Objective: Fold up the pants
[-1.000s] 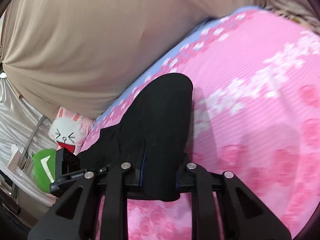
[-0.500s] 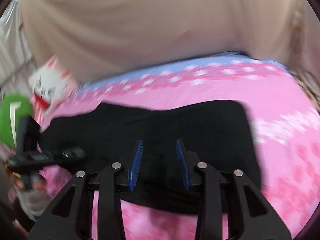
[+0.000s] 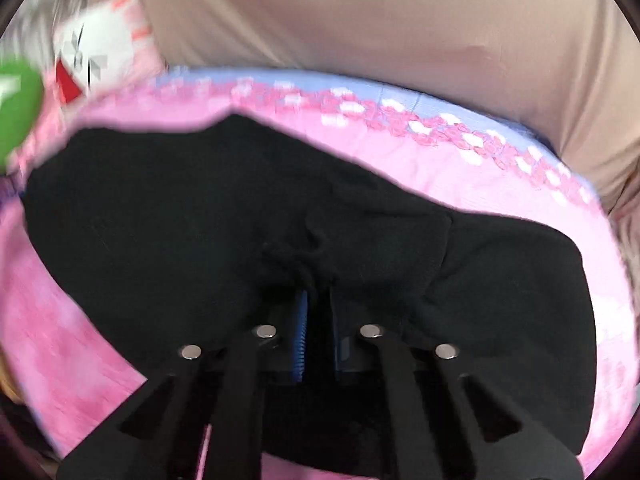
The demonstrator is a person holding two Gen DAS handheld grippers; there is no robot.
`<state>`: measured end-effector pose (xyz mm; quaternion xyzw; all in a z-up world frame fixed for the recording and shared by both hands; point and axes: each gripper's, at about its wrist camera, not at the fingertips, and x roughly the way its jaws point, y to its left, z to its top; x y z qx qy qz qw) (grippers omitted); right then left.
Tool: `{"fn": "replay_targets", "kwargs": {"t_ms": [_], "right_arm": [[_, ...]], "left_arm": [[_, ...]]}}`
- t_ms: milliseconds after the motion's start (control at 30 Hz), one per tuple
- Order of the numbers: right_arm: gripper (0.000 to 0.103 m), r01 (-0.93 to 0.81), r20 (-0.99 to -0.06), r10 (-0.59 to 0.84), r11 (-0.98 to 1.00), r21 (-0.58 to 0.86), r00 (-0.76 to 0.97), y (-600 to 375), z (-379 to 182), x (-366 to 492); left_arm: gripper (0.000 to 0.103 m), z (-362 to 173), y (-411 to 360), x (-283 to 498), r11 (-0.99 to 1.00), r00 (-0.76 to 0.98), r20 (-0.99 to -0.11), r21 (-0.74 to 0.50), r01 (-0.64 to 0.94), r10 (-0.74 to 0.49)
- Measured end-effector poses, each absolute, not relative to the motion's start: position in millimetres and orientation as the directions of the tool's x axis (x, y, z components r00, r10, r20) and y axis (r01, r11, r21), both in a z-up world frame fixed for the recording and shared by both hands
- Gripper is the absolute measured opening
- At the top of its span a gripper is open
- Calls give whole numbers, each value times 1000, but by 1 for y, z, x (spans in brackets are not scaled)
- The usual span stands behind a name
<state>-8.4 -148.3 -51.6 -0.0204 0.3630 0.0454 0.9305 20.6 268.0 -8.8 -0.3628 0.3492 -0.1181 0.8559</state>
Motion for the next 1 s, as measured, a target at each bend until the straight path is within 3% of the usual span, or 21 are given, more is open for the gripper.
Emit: {"fn": "replay_targets", "kwargs": {"t_ms": [67,167,300,367,400,433,467,567,667,800,933,1000], "right_arm": [[5,-146,-675,136,988,43,725,-141,-45,-4],[6,-153,-769,146,986,62,623,-132,-86,24],[11,-125,-712,222,975,186,666,-149,-80,9],[30,-101,-658,254,960,262,709,-174,-65,-11],[47,-85,-643,242,960,266,727,-182,-61,-20],[58,-60,-626,218,963,264,749,-191,-57,-30],[61,-31,-613,190,965,261,767,-203,-55,-42],[62,48,-609,135,960,274,782,-237,-58,-65],[63,104,-604,103,949,297,790,-265,-64,-83],[66,127,-573,131,913,387,809,-294,-74,-96],[66,106,-549,168,896,432,819,-308,-72,-99],[70,101,-545,181,889,447,819,-316,-72,-103]], "left_arm": [[50,-17,291,16,656,760,-497,-744,-124,-419],[51,-34,305,29,611,747,-514,-770,-185,-421],[57,-57,299,52,560,699,-534,-797,-227,-476],[62,-52,294,57,581,715,-537,-783,-224,-448],[62,-50,290,62,584,713,-536,-782,-217,-452],[54,-51,286,70,592,709,-533,-780,-202,-461],[23,-52,282,77,593,698,-534,-782,-194,-476],[16,-40,276,80,596,703,-533,-780,-191,-472],[15,20,246,64,671,750,-480,-739,-66,-455],[15,115,157,45,746,744,-396,-635,201,-537],[16,164,35,36,751,646,-414,-512,418,-642],[41,157,-18,29,733,576,-455,-467,494,-679]]}}
